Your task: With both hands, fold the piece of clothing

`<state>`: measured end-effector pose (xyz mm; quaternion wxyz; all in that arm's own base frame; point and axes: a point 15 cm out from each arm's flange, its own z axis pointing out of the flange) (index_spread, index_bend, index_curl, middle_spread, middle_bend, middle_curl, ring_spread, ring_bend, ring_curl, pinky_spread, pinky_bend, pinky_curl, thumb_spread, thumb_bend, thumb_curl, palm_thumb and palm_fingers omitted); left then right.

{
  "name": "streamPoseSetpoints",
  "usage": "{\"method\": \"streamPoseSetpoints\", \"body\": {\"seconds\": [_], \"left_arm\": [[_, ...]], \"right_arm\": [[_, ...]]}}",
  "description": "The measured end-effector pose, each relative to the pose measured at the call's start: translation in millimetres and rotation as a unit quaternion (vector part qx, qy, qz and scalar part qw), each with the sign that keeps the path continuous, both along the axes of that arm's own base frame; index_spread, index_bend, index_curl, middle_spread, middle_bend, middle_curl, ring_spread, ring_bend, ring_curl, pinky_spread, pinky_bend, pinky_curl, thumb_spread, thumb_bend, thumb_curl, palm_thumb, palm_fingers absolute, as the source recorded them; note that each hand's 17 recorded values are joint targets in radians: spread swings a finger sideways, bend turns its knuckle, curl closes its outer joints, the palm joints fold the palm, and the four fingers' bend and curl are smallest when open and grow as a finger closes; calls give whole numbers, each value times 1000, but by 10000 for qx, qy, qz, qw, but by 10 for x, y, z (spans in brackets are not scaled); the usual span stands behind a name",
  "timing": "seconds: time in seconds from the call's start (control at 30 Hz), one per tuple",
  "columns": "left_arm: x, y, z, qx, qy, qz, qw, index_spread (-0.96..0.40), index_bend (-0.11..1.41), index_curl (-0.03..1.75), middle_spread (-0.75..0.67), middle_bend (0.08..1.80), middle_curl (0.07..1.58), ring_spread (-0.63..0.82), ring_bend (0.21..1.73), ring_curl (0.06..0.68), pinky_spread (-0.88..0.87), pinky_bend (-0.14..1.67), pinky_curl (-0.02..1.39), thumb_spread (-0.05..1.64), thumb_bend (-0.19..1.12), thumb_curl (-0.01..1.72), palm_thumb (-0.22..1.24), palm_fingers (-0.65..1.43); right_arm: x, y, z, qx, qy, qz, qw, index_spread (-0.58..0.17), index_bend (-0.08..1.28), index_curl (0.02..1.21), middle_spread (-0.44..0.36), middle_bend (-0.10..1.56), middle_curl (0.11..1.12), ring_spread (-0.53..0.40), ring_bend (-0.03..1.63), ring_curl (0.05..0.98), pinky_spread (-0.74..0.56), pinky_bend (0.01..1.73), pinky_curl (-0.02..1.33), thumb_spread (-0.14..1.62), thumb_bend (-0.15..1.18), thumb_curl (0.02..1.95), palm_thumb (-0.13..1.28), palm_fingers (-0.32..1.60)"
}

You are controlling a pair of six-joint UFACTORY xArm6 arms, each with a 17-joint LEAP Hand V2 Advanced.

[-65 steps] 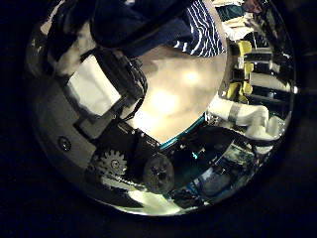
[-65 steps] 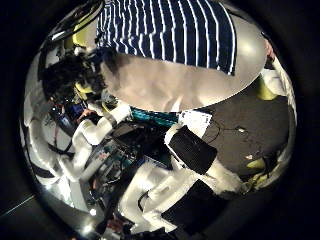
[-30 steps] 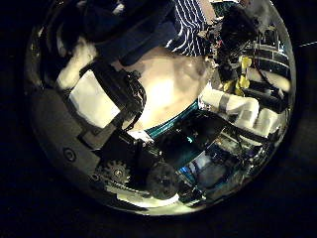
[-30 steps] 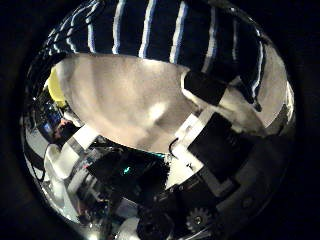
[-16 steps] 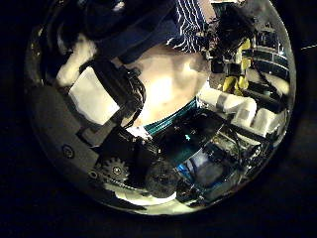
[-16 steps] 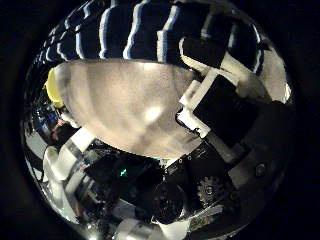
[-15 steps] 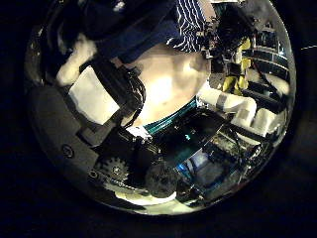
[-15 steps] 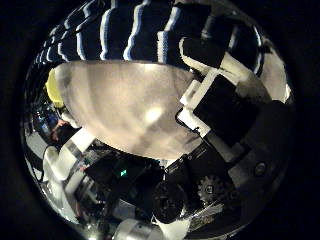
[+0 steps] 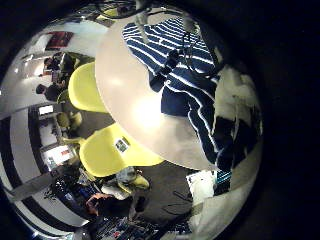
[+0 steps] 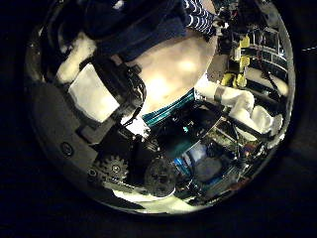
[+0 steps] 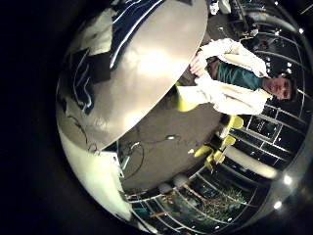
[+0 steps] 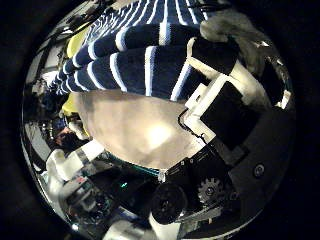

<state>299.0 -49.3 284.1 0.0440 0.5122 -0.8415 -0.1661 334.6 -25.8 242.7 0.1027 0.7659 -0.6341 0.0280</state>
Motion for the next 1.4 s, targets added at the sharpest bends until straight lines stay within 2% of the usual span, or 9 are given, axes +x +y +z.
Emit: {"method": "streamPoseSetpoints", "body": {"seconds": [0.13, 0.3, 0.53, 0.67, 0.8, 0.93, 1.13, 1.33, 1.4], "left_arm": [[-42, 126, 137, -79, 10, 79, 9999, -481, 175, 1566, -491, 620, 1567, -424, 1566, 527, -544, 1476, 658, 1332, -5, 642, 852, 787], [-127, 144, 350, -90, 70, 101, 9999, -459, 172, 1574, -487, 609, 1572, -426, 1564, 526, -545, 1480, 653, 1333, -4, 639, 851, 794], [-197, 92, 687, -156, 37, 55, 9999, -430, 168, 1584, -481, 610, 1576, -423, 1563, 529, -532, 1479, 653, 1336, -2, 639, 855, 806], [-115, 109, 913, -130, -118, 86, 9998, -415, 169, 1584, -477, 605, 1576, -423, 1559, 529, -533, 1483, 654, 1335, -3, 641, 853, 811], [173, 143, 1026, 96, -170, 124, 9997, -400, 169, 1585, -474, 602, 1577, -421, 1557, 530, -532, 1483, 653, 1328, -3, 645, 859, 812], [517, 121, 868, 334, 15, 177, 9993, -387, 171, 1587, -470, 603, 1577, -420, 1557, 531, -531, 1475, 655, 1323, -3, 647, 863, 806], [1035, 35, 385, 451, 241, 20, 9987, -369, 178, 1590, -465, 604, 1577, -421, 1550, 533, -531, 1442, 656, 1319, -2, 649, 874, 775], [1626, -9, 25, 524, -113, -226, 9983, -353, 180, 1594, -460, 600, 1571, -422, 1547, 531, -539, 1409, 656, 1292, -12, 636, 861, 769], [1778, -24, -76, 558, -136, -235, 9981, -348, 181, 1592, -459, 598, 1567, -427, 1536, 528, -546, 1401, 656, 1277, -14, 628, 850, 766]], "right_arm": [[-36, 130, 285, 330, -377, -7, 9987, -404, 1033, 966, -247, 1211, 1016, -285, 1388, 817, -239, 1353, 871, 1220, 1, 615, 1018, 862], [-203, 152, 415, 405, -179, -56, 9990, -394, 1043, 991, -236, 1231, 1022, -276, 1403, 834, -225, 1357, 919, 1224, -5, 636, 1025, 854], [-153, 137, 864, 558, -538, -212, 9968, -382, 1051, 1012, -223, 1246, 1019, -269, 1414, 849, -214, 1340, 974, 1220, -6, 664, 1029, 850], [-40, 124, 1174, 597, -863, -253, 9942, -378, 1051, 1017, -218, 1251, 1016, -266, 1412, 853, -211, 1333, 993, 1215, -8, 675, 1026, 855], [168, 73, 1365, 597, -1011, -354, 9924, -373, 1051, 1020, -213, 1252, 1011, -264, 1406, 855, -209, 1323, 1013, 1212, -7, 686, 1024, 863], [496, 61, 1261, 588, -763, -378, 9946, -369, 1052, 1023, -210, 1253, 1007, -262, 1402, 855, -207, 1307, 1030, 1197, -9, 697, 1023, 872], [848, 67, 621, 554, -43, -373, 9978, -363, 1053, 1028, -207, 1256, 1005, -261, 1396, 859, -209, 1283, 1055, 1194, -7, 712, 1023, 866], [1435, 104, 88, 521, -19, -270, 9983, -359, 1052, 1036, -207, 1261, 1007, -265, 1401, 870, -214, 1270, 1087, 1203, -8, 720, 1007, 848], [1644, 108, 17, 510, -36, -261, 9983, -358, 1052, 1039, -207, 1266, 1009, -266, 1401, 873, -216, 1263, 1095, 1207, -7, 722, 1005, 839]]}}
